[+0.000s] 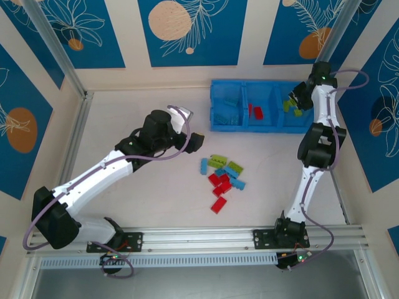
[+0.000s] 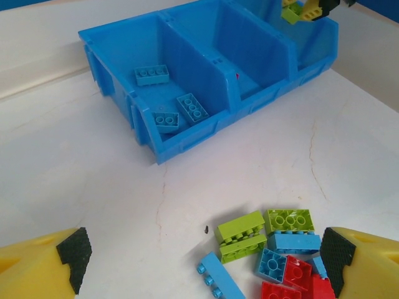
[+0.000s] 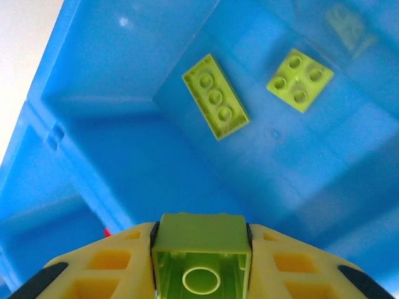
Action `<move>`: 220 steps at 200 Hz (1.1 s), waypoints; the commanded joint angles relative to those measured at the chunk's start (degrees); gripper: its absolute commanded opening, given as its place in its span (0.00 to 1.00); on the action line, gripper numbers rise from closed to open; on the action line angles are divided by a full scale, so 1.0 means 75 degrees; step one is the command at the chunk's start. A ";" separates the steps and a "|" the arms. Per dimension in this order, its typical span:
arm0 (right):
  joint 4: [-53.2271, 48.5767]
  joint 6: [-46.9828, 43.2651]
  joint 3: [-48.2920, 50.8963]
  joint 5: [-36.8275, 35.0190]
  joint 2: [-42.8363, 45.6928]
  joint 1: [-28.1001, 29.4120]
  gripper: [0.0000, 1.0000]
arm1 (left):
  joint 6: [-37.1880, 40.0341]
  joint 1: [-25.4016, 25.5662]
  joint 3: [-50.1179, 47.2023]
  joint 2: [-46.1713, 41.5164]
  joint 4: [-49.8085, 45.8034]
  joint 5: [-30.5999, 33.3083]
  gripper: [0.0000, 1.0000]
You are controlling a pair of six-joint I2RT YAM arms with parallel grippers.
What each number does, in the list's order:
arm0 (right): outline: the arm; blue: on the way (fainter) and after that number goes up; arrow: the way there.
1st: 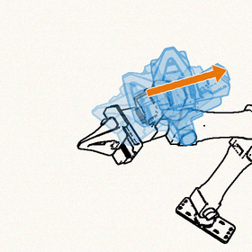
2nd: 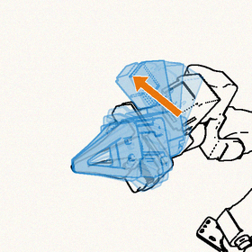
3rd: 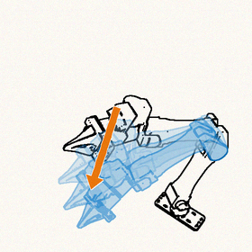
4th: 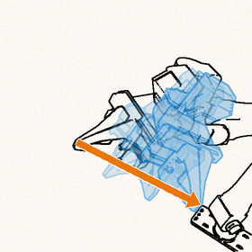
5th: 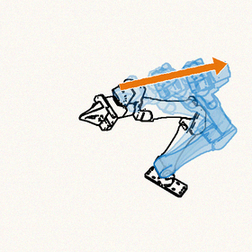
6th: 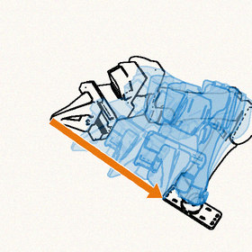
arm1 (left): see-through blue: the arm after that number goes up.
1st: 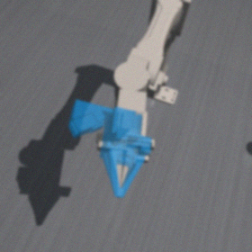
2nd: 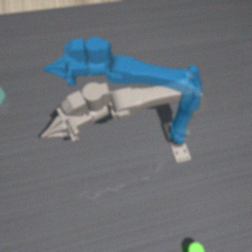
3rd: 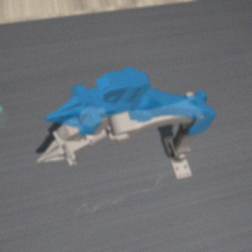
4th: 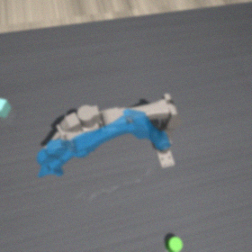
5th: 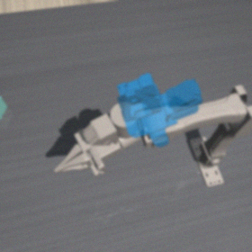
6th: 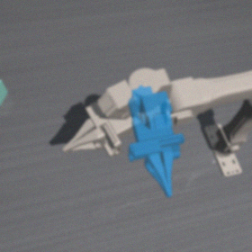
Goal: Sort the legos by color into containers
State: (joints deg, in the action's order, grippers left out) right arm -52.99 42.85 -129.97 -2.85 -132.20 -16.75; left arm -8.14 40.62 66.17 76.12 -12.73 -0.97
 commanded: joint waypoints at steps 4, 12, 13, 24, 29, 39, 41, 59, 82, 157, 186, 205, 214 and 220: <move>-0.0879 0.0462 -0.1391 0.0626 -0.0489 -0.0226 0.60 | -0.0352 0.0009 0.0176 -0.0034 -0.0263 0.0212 0.96; -0.0968 0.0463 -0.1562 0.0707 -0.0541 -0.0229 0.65 | -0.0388 0.0007 0.0141 -0.0057 -0.0312 0.0259 0.96; -0.0977 0.0457 -0.1573 0.0720 -0.0533 -0.0222 0.66 | -0.0389 0.0008 0.0136 -0.0064 -0.0315 0.0271 0.96; -0.0953 0.0405 -0.1531 0.0856 -0.0393 -0.0179 0.71 | -0.0397 0.0008 0.0055 -0.0094 -0.0284 0.0327 0.96; -0.0939 0.0373 -0.1457 0.0919 -0.0298 -0.0169 0.72 | -0.0394 0.0008 0.0007 -0.0115 -0.0266 0.0350 0.96; -0.0898 0.0273 -0.1217 0.1075 -0.0021 -0.0131 0.74 | -0.0391 0.0004 -0.0056 -0.0137 -0.0209 0.0364 0.96; -0.0884 0.0251 -0.1132 0.1102 0.0052 -0.0124 0.74 | -0.0379 0.0002 -0.0069 -0.0134 -0.0200 0.0358 0.96; -0.0501 0.0130 -0.0059 0.1685 0.0841 -0.0075 0.76 | -0.0276 0.0007 -0.0092 -0.0074 -0.0175 0.0298 0.96; 0.0025 -0.0119 0.1838 0.2098 0.2103 0.0078 0.78 | -0.0124 0.0003 -0.0057 0.0017 -0.0122 0.0198 0.97; 0.0349 -0.1788 0.6810 0.1033 0.6196 0.3025 0.78 | 0.0203 -0.0013 -0.0726 -0.0534 -0.0277 0.0052 0.97; 0.0225 -0.2341 0.7426 0.0119 0.6309 0.4560 0.79 | 0.0237 -0.0009 -0.1102 -0.0749 -0.0301 -0.0151 0.97; 0.0478 -0.2642 0.7704 -0.0116 0.5990 0.5028 0.78 | 0.0130 -0.0003 -0.1246 -0.0751 -0.0184 -0.0254 0.97; 0.0566 -0.2802 0.7719 0.0090 0.5764 0.5118 0.78 | 0.0057 0.0003 -0.1285 -0.0728 -0.0070 -0.0318 0.97; 0.0618 -0.2936 0.7692 0.0176 0.5615 0.5190 0.77 | 0.0009 0.0007 -0.1288 -0.0702 -0.0020 -0.0372 0.97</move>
State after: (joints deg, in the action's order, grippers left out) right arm -50.11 26.41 -73.32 0.23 -86.54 20.86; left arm -7.38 40.62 57.49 71.61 -14.39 -1.13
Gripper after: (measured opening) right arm 0.779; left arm 0.971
